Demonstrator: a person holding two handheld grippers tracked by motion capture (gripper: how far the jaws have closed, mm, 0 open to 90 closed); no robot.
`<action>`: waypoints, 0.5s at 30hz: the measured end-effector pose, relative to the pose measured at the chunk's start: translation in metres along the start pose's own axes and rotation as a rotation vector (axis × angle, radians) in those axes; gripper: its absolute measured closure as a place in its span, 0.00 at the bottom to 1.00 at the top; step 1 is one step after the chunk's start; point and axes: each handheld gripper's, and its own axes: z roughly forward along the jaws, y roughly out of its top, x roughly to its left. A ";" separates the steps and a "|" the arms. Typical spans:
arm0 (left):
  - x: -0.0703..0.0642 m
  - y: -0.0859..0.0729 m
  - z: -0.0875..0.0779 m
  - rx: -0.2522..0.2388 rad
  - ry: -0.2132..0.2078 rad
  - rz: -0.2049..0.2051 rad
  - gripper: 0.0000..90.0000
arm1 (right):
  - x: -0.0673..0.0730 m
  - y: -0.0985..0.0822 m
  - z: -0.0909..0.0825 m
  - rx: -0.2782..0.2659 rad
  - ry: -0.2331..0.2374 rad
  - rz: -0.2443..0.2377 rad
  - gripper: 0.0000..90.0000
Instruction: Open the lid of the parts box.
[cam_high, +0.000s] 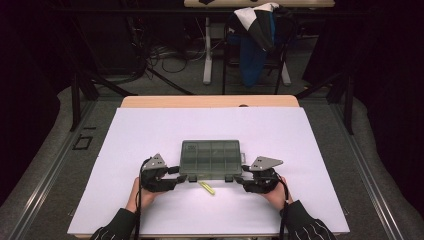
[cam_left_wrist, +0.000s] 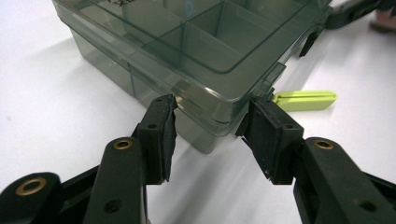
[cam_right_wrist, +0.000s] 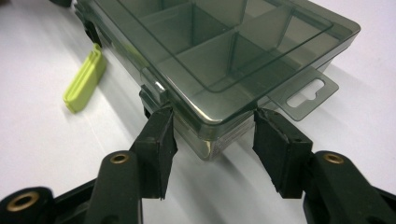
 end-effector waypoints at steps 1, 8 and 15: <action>0.001 0.000 0.000 0.003 -0.007 -0.005 0.59 | 0.000 0.000 0.000 0.001 -0.001 0.001 0.53; -0.005 0.001 0.001 0.021 0.037 0.062 0.58 | -0.001 0.000 0.000 0.004 0.009 0.015 0.52; -0.014 0.001 0.003 0.019 0.108 0.136 0.54 | 0.001 0.001 0.000 0.004 0.002 0.013 0.51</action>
